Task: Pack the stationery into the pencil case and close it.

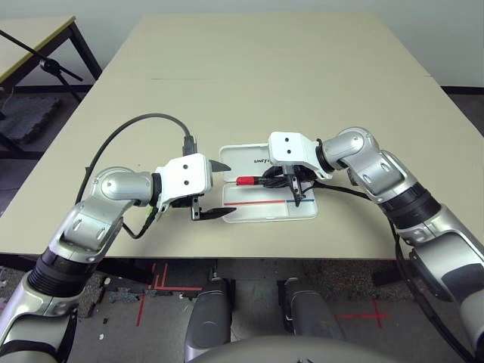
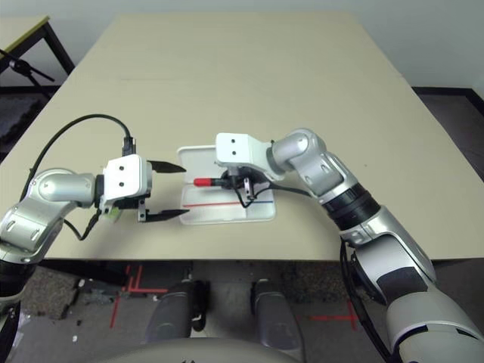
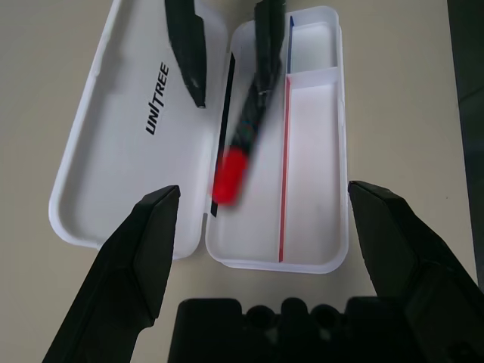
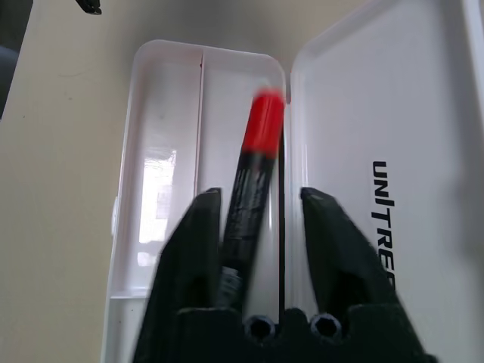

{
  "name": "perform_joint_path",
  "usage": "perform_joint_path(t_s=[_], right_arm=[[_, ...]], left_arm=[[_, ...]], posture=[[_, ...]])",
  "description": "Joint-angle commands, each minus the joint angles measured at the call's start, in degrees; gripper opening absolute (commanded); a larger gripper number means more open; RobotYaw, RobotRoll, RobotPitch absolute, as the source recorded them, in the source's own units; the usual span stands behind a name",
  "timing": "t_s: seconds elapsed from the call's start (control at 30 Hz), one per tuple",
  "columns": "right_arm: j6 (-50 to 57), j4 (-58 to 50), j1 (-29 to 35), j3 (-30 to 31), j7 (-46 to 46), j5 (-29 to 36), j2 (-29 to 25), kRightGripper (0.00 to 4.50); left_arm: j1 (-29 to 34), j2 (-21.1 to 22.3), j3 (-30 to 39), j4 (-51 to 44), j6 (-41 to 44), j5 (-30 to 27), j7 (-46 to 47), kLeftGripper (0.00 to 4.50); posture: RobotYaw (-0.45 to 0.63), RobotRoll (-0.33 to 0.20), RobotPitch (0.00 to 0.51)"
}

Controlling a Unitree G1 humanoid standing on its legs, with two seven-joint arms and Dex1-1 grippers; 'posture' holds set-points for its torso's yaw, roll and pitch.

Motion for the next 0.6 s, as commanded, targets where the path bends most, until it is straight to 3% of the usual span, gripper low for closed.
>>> perform_joint_path(t_s=[0.03, 0.13, 0.33, 0.6], right_arm=[[-0.30, -0.64, 0.86, -0.11, 0.74, 0.42, 0.04, 3.40], [-0.31, -0.82, 0.89, -0.39, 0.76, 0.58, 0.09, 4.49], [4.89, -4.48, 1.10, -4.79, 3.75, 6.44, -1.98, 4.49], [15.49, -11.15, 3.97, -15.30, 13.38, 19.71, -15.81, 4.49]], left_arm=[[0.42, 0.57, 0.16, -1.68, 0.53, 0.42, 0.34, 4.50], [0.20, 0.54, 0.00, -2.13, 1.02, 0.36, 0.49, 4.50], [0.08, 1.05, 0.47, -3.14, 2.78, 0.15, 0.59, 4.50], [2.42, 3.18, 2.79, -1.83, 5.25, -0.04, 1.81, 4.50]], posture=[[0.09, 0.000, 0.115], [0.08, 0.000, 0.114], [0.09, 0.000, 0.113], [0.10, 0.000, 0.118]])
